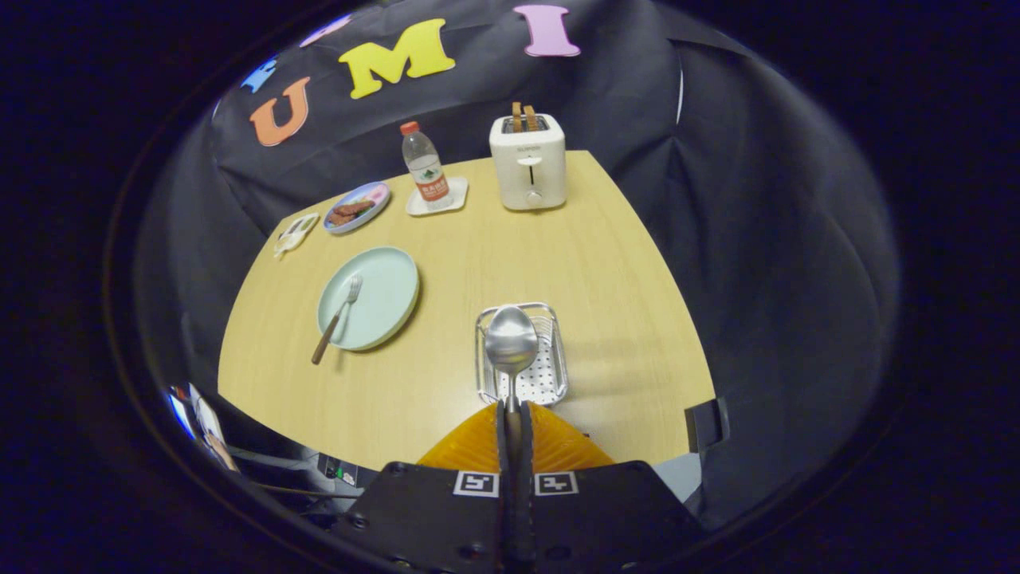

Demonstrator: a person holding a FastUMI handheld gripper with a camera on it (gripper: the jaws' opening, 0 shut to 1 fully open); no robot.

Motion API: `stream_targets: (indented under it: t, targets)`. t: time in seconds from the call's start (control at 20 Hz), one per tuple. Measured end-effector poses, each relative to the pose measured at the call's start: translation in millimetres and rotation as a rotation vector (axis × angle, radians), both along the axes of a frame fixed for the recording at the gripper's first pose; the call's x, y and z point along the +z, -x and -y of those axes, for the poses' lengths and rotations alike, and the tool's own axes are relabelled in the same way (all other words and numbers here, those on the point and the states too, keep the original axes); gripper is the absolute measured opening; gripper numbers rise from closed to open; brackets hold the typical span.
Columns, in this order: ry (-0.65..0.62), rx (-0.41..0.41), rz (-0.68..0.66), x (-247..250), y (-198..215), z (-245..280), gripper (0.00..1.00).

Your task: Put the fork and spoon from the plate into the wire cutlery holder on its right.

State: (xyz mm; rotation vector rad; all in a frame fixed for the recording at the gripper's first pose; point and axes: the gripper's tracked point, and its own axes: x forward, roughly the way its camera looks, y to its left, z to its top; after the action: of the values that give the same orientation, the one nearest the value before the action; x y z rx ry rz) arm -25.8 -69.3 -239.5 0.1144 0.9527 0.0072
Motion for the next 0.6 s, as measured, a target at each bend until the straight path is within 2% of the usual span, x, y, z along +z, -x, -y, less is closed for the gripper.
stream_targets:
  t: [0.15, 0.45, 0.55, 0.6]
  targets:
    - [-0.091, 0.012, -0.045, -1, 1, -4, 0.02]
    - [-0.086, 0.017, -0.073, 0, -12, 2, 0.05]
    - [-0.103, 0.024, -0.057, 5, -23, -1, 0.09]
    - [-0.092, 0.028, -0.048, 5, -29, 0, 0.06]
